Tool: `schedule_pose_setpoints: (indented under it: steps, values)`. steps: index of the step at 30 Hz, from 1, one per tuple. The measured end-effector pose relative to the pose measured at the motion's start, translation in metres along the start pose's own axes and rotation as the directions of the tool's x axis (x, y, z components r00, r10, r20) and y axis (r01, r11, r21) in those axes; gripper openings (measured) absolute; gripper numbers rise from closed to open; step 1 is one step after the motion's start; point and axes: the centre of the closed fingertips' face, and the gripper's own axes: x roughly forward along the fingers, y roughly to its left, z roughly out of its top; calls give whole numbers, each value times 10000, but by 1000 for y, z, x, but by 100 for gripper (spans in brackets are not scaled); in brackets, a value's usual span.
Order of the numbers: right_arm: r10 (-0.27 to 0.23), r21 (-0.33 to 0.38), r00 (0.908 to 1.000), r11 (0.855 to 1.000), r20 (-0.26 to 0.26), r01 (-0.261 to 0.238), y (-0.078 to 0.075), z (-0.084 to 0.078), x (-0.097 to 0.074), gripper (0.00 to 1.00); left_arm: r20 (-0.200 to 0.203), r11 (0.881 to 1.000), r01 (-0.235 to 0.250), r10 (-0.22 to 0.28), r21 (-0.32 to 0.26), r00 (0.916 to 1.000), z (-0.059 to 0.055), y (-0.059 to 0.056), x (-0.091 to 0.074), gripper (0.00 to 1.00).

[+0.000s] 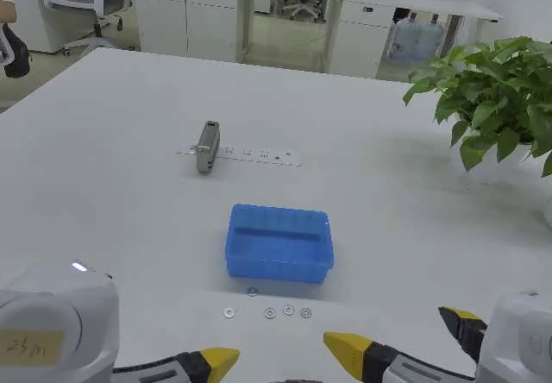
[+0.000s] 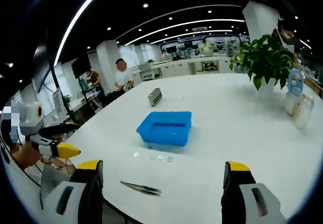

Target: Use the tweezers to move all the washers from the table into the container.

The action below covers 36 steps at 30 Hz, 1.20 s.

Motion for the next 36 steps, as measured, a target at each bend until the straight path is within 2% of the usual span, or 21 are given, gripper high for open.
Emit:
schedule_pose_setpoints:
  steps: [9, 25, 36]
  values:
    - [175, 91, 9998, 9998, -23, -175, 1, 0, 3, 96, -68, 9998, 1, 1, 190, 10000, 0, -1, 0, 99]
    - [-36, -81, 9999, 10000, -117, 35, -3, -4, 4, 96, -250, 9995, 169, -163, 265, 9996, -4, -4, 5, 99]
    - [9, 7, 9994, 10000, -349, -9, -2, -10, 12, 96, -487, 9981, 426, -404, 436, 9980, -9, -7, 12, 99]
